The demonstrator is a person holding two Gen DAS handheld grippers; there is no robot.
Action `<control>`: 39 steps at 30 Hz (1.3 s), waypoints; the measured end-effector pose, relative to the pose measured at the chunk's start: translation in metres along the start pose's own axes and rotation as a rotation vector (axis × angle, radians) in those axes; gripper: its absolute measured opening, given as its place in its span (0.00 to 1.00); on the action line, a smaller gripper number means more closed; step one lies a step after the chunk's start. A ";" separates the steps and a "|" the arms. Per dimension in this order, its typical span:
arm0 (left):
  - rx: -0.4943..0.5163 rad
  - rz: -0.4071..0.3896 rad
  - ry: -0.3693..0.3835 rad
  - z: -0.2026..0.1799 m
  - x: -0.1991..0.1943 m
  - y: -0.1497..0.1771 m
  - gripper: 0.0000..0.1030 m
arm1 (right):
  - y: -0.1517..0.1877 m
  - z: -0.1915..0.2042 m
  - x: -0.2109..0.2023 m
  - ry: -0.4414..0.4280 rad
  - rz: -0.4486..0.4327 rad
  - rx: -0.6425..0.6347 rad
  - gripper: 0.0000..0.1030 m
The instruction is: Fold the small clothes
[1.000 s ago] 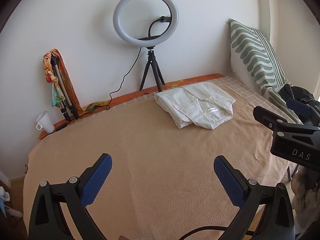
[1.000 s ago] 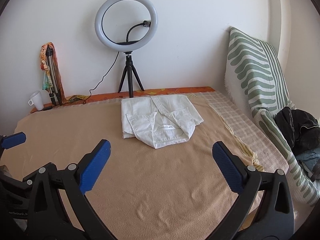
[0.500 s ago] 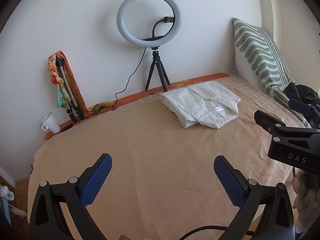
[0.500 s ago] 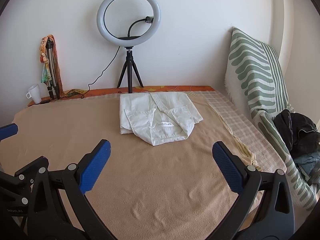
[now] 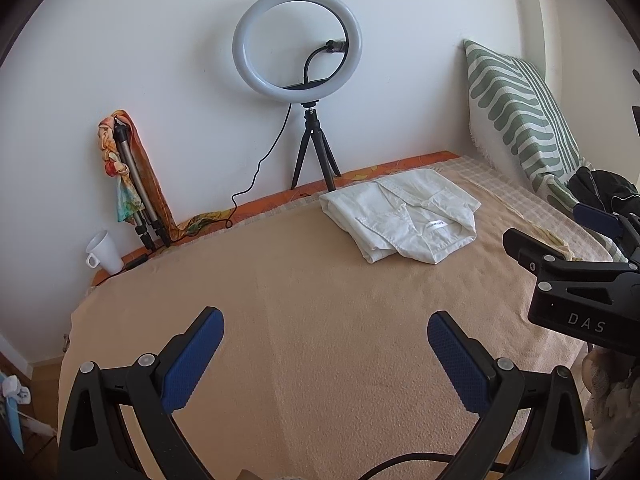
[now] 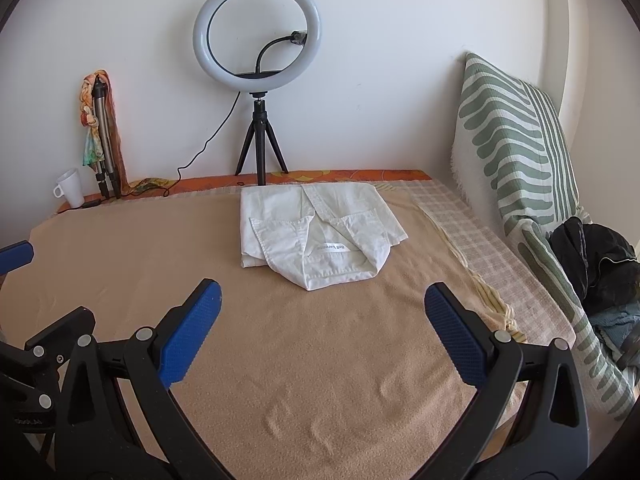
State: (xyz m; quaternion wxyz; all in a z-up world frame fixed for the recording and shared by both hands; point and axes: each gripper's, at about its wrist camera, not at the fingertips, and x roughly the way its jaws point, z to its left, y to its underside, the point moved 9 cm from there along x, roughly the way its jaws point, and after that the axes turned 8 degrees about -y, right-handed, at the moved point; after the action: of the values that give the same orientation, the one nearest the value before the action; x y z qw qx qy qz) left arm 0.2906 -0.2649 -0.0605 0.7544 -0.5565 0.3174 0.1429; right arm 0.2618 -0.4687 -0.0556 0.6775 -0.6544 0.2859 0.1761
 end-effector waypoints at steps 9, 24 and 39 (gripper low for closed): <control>-0.007 -0.001 0.000 -0.001 -0.001 0.000 1.00 | 0.001 0.000 0.000 -0.002 0.001 0.002 1.00; -0.003 -0.004 0.004 -0.003 -0.001 -0.001 1.00 | 0.003 0.001 0.003 -0.009 0.004 0.006 1.00; 0.000 -0.007 0.006 -0.007 -0.001 -0.002 1.00 | 0.003 0.001 0.003 -0.010 0.005 0.010 1.00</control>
State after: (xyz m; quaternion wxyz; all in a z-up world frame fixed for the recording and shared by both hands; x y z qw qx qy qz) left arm 0.2890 -0.2723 -0.0595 0.7541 -0.5580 0.3175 0.1386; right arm 0.2622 -0.4682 -0.0603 0.6820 -0.6492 0.2849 0.1796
